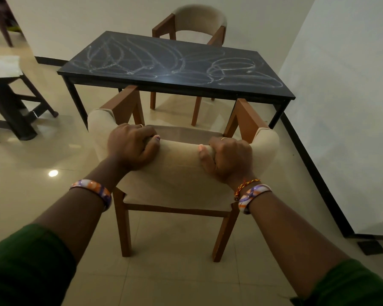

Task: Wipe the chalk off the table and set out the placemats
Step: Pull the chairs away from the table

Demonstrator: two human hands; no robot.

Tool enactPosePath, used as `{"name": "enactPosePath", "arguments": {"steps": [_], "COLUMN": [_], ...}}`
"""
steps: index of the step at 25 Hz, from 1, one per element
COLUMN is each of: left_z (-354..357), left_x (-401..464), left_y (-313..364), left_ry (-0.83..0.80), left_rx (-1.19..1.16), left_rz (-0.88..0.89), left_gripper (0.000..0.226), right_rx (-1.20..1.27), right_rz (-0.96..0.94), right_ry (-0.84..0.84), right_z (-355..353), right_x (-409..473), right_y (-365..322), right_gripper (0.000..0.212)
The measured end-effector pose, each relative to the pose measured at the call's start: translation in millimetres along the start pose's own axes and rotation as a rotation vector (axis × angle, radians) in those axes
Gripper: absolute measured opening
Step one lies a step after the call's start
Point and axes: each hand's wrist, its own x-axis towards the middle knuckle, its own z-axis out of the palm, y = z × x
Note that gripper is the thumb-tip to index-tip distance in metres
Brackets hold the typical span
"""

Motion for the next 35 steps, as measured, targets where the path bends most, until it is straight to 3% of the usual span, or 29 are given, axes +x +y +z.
{"name": "enactPosePath", "arguments": {"steps": [13,22,24,26,28,30,32,35], "left_z": [16,13,16,26,49,79,110,163], "left_x": [16,16,13,12,18,33,60,112], "left_y": [2,24,43,78,122,166,200,238], "left_ry": [0.043,-0.062,-0.089,-0.138,-0.196,-0.253,-0.330,-0.478], "left_rx": [0.007,0.124,0.200,0.284,0.374,0.477,0.500,0.480], "left_rz": [-0.031,-0.289,-0.332,-0.304,-0.220,-0.132,-0.130,-0.252], "left_gripper": [0.046,0.049,0.052,0.045,0.040,0.042,0.047,0.056], "right_rx": [0.037,0.087,0.140,0.132,0.102,0.135,0.242,0.326], "right_rz": [-0.040,0.025,0.023,-0.048,-0.227,-0.275,-0.127,0.013], "right_ry": [0.081,-0.061,-0.096,-0.095,-0.111,-0.164,-0.276,-0.622], "right_z": [15,4,-4,-8,-11,-10,-8,-4], "right_x": [12,8,-1,-20,-39,-50,-50,-24], "right_y": [26,20,22,35,63,108,162,244], "right_gripper": [0.074,0.069,0.060,0.053,0.069,0.083,0.094,0.106]}}
